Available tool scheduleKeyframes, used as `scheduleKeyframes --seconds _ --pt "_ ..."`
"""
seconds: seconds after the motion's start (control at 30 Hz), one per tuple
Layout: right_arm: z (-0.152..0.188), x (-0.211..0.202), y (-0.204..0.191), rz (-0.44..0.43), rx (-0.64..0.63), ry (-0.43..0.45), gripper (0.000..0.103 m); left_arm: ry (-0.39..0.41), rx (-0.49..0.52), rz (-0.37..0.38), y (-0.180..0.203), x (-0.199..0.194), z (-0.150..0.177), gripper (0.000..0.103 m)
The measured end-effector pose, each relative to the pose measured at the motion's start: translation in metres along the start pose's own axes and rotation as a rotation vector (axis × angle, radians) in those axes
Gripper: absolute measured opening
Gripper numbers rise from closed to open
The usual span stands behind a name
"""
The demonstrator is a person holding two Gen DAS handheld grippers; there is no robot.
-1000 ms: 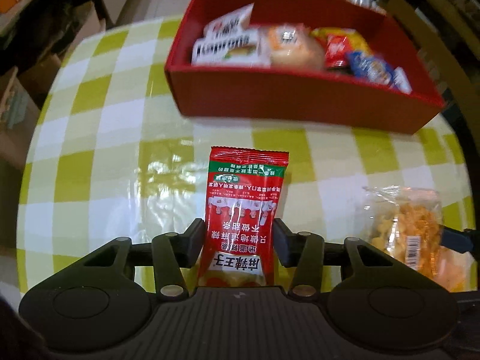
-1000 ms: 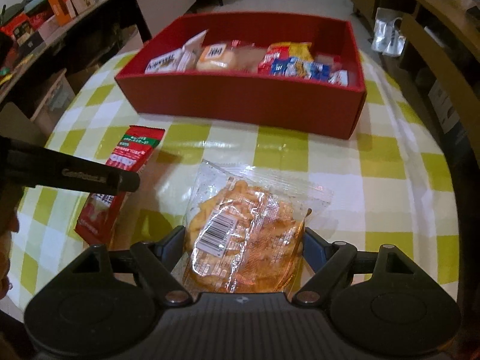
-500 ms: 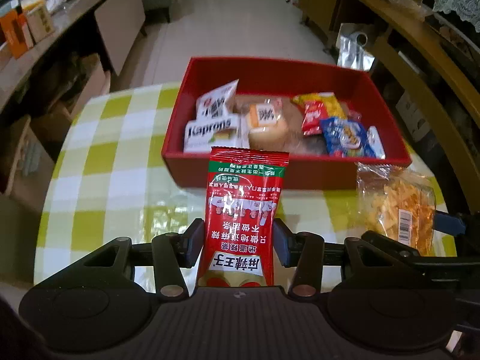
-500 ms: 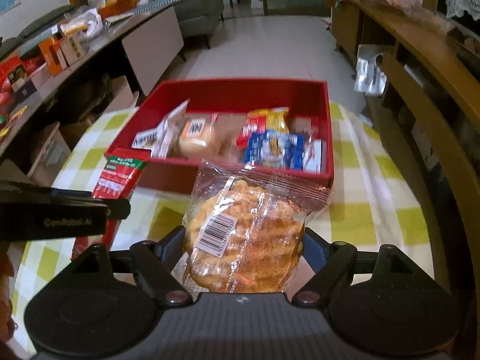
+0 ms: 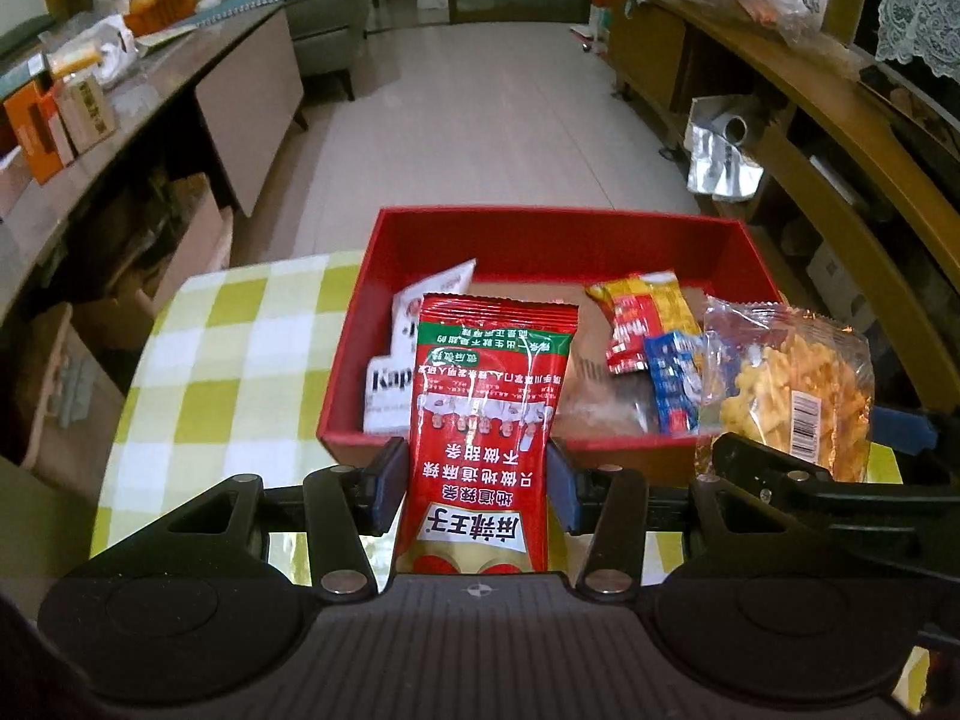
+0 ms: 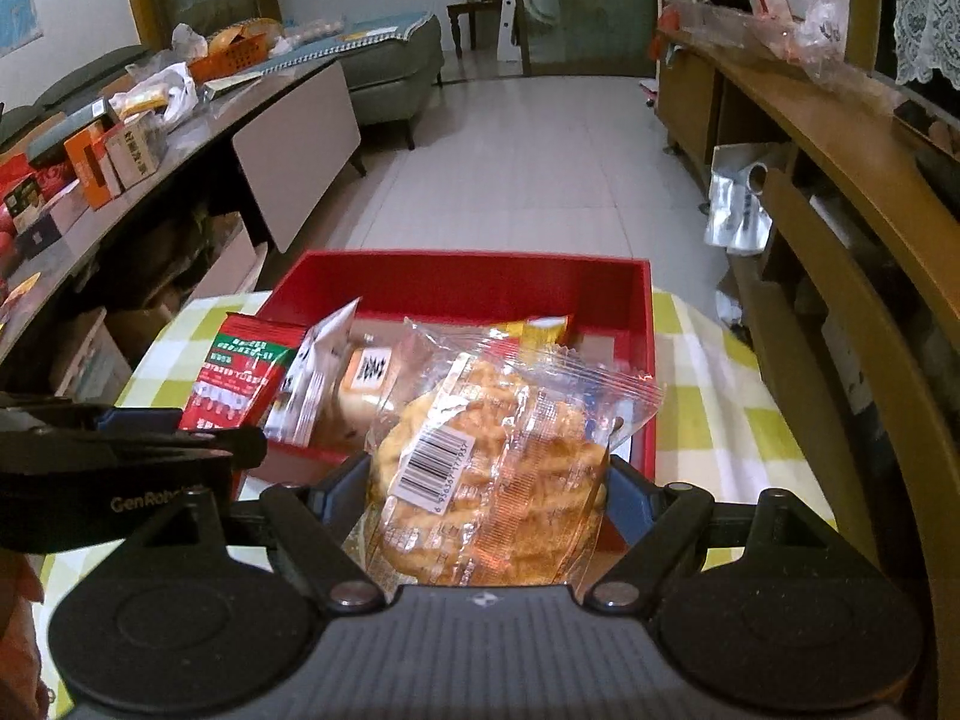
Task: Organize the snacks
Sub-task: 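Lift and carry the strip pack with left tool while right tool carries the pastry over the box, then lower both packs into the red box and open both tools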
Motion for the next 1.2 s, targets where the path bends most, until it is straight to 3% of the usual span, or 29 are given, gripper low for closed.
scheduleKeyframes --seconds 0.6,1.2 --pt "-0.034 0.036 0.018 0.016 0.020 0.019 0.089 0.032 -0.014 -0.030 0.008 0.028 -0.039 0.057" --pt "-0.041 0.083 0.024 0.026 -0.005 -0.022 0.089 -0.004 -0.009 -0.086 0.008 0.066 -0.046 0.057"
Point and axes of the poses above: each gripper's, at about its wrist camera, not at the fingertips, and x roughly the way its jaws point, y to its right, z to its underside, the point moved 6 cm from there along x, roughly the way its jaws point, and after that the axes turned 4 degrees about -x, right-handed, at the moved point
